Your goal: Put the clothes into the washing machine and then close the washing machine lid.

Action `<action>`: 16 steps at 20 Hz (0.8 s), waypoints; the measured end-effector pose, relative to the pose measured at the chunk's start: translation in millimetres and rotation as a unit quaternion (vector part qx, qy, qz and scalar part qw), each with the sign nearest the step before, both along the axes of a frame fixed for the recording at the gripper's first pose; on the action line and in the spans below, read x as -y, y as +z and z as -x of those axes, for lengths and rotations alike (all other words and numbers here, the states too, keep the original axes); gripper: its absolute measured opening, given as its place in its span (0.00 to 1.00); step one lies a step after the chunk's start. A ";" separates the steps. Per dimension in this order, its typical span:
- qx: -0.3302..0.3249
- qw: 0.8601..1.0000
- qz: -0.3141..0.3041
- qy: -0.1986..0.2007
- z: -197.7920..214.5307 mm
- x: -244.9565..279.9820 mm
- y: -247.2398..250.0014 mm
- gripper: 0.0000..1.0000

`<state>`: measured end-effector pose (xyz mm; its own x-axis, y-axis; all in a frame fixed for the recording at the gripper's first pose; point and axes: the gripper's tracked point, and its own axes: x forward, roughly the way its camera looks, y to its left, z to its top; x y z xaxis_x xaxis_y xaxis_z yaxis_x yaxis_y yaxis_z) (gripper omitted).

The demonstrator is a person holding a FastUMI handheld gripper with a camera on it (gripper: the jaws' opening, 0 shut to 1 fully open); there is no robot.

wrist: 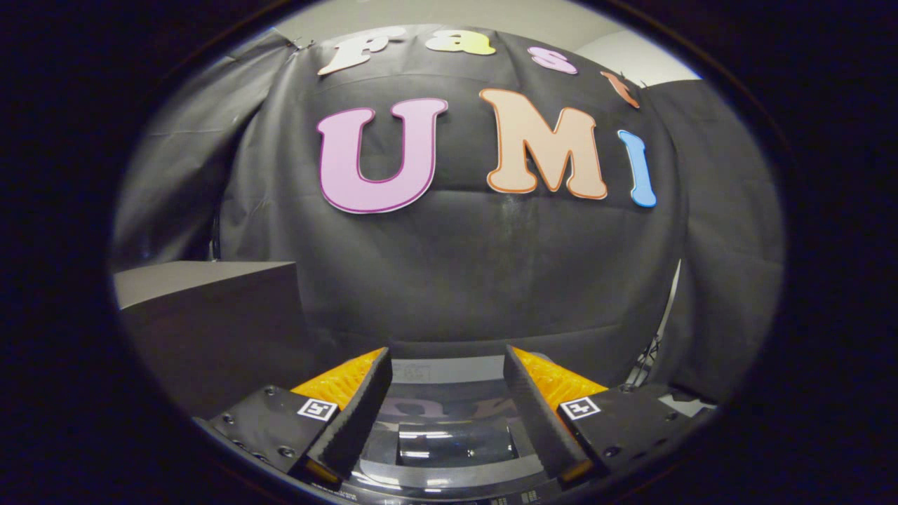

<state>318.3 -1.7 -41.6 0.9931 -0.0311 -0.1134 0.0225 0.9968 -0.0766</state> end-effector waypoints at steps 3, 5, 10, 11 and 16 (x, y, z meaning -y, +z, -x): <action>-0.005 1.000 0.003 0.011 20.6 -4.7 -7.1 0.99; -0.010 1.000 -0.005 0.016 37.2 -6.4 -11.9 0.99; -0.007 1.000 -0.021 0.006 70.8 8.6 -6.6 0.99; -0.002 1.000 -0.022 0.006 77.0 12.2 -4.5 0.99; -0.016 1.000 -0.011 0.019 118.8 23.1 -4.3 0.99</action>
